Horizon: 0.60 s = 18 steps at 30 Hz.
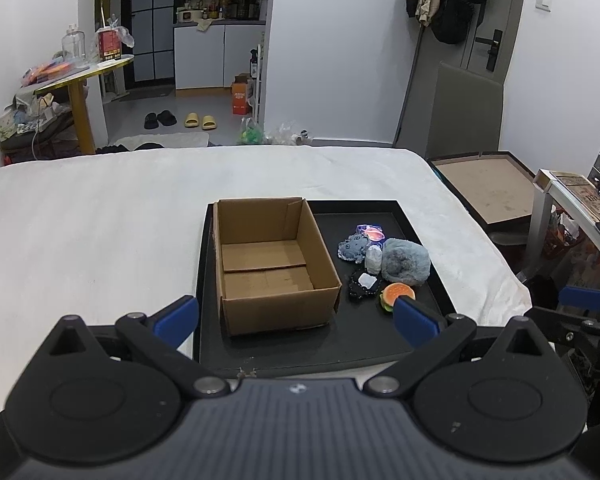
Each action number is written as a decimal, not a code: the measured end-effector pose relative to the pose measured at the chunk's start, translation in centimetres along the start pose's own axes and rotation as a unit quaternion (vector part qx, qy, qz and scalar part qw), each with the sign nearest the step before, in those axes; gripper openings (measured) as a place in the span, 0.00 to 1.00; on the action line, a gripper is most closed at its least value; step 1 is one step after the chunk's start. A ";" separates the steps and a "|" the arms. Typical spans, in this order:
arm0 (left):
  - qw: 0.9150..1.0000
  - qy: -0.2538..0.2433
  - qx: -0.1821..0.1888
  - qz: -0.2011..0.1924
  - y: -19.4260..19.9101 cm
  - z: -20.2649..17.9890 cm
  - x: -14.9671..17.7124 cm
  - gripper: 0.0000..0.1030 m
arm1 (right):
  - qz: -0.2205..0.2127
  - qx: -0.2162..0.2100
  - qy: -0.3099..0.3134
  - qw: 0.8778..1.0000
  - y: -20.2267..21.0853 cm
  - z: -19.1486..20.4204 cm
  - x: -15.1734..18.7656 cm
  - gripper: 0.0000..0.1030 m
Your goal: Organize soft objects
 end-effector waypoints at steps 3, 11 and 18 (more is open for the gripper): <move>1.000 -0.003 0.001 -0.001 -0.2 -0.2 -0.2 1.00 | 0.005 -0.003 -0.003 1.000 -0.5 -0.4 0.0 1.00; 1.000 -0.007 0.000 -0.001 -1.2 -0.4 -0.3 1.00 | 0.022 -0.004 0.008 1.000 -1.8 -1.0 0.5 1.00; 1.000 -0.009 -0.007 0.007 -2.8 -0.3 0.0 1.00 | 0.021 -0.007 0.007 1.000 -2.3 -2.1 0.7 1.00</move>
Point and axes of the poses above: each gripper's, at about its wrist camera, not at the fingertips, and y roughly against the way its jaws point, z to its left, x to its underside, the point moved 9 cm from there along -y, roughly the way its jaws point, and after that the axes turned 15 degrees about y, right-handed, at the moved point
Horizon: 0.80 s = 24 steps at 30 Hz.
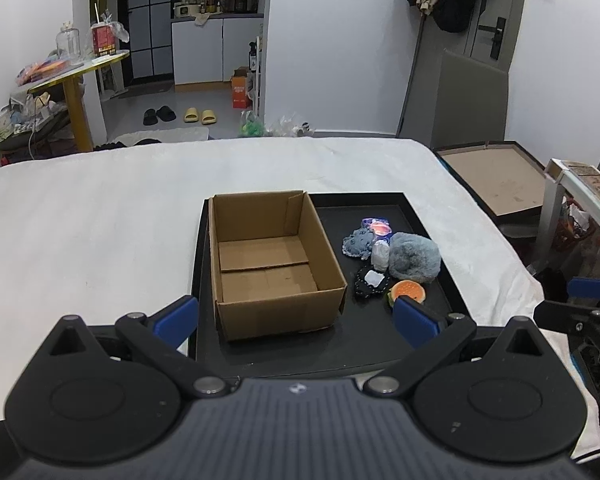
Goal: Organize soft objects
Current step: 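Move the right tool to the grey fluffy plush and close on it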
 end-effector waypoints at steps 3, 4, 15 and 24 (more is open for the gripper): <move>1.000 0.001 -0.004 0.002 -1.1 0.4 -0.1 1.00 | 0.009 -0.002 0.008 1.000 -1.2 -0.7 0.0 1.00; 1.000 0.003 -0.005 -0.001 -1.5 0.6 -0.2 1.00 | 0.014 -0.001 0.011 1.000 -1.8 -1.0 0.1 1.00; 0.999 0.036 -0.033 -0.008 -7.3 4.5 -2.2 0.99 | 0.045 0.004 0.002 0.999 -7.5 -5.2 0.6 1.00; 0.997 0.057 -0.051 -0.001 -11.7 6.2 -1.9 0.93 | 0.042 0.058 0.020 0.997 -11.7 -8.6 1.1 1.00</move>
Point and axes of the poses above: each gripper's, at about its wrist camera, not at the fingertips, and y roughly against the way its jaws point, z to its left, x to its underside, the point moved 9 cm from there along -y, roughly the way its jaws point, and after that the axes turned 15 degrees about y, right-handed, at the moved point
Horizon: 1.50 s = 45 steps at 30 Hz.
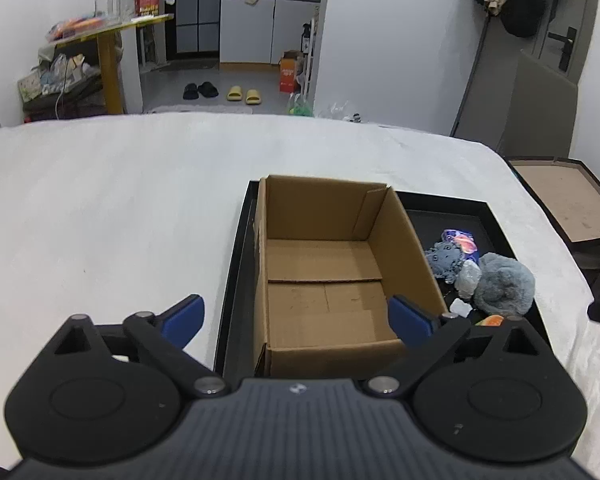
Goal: Organize soft objects
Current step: 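Move the right tool to the grey fluffy plush and close on it, then lift the grey plush with the right tool and lower it into the box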
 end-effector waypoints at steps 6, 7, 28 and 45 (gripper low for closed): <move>1.000 0.016 -0.003 0.007 -2.0 0.8 0.4 0.85 | -0.014 0.006 -0.021 1.000 -2.1 -1.5 -0.7 1.00; 1.000 0.015 -0.002 0.006 -2.3 0.7 0.5 0.82 | -0.009 0.013 -0.016 1.000 -2.5 -1.7 -0.7 1.00; 0.998 0.043 -0.029 0.034 -7.1 2.3 1.3 0.14 | -0.005 0.010 0.005 1.000 -10.3 -1.1 0.1 0.92; 0.998 0.053 -0.030 0.024 -7.4 3.7 0.5 0.09 | 0.045 0.003 0.026 0.999 -12.1 -1.9 0.1 0.41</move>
Point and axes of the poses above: each gripper's, at about its wrist camera, not at the fingertips, and y roughly against the way its jaws point, z to its left, x to its underside, the point moved 9 cm from there along -y, roughly the way its jaws point, and after that the axes turned 15 degrees about y, right-handed, at the moved point
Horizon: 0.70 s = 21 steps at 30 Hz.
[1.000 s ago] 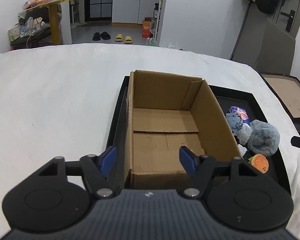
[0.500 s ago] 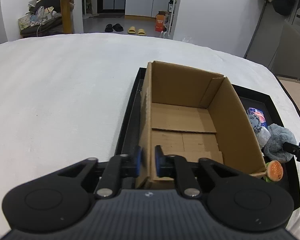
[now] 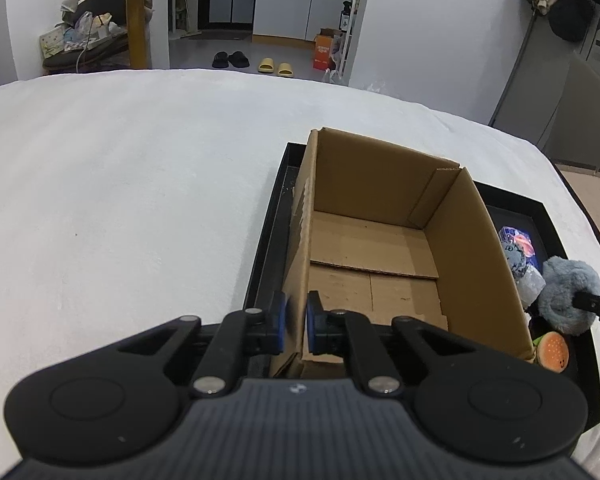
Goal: Organize soft objects
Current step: 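Lift the grey plush with the right tool and lower it into the box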
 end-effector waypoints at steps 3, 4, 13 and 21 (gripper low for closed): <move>1.000 0.005 0.003 0.001 0.0 0.0 -0.1 0.09 | 0.003 0.010 -0.016 1.000 0.7 -0.4 -0.2 0.40; 1.000 0.008 0.005 0.002 -0.1 0.0 -0.1 0.09 | 0.000 0.011 -0.016 1.000 1.3 -0.4 -0.5 0.40; 0.999 0.031 0.018 -0.005 0.0 0.7 0.2 0.09 | -0.006 0.023 0.008 1.000 6.1 -0.3 -4.8 0.41; 0.999 0.038 0.025 -0.011 -0.1 0.8 0.1 0.09 | -0.058 -0.014 0.034 0.998 6.3 3.8 -9.9 0.41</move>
Point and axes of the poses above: each gripper's, at about its wrist camera, not at the fingertips, and y roughly against the way its jaws point, z to its left, x to its underside, the point moved 9 cm from there along -y, roughly the way its jaws point, and after that the axes turned 15 degrees about y, right-handed, at the moved point
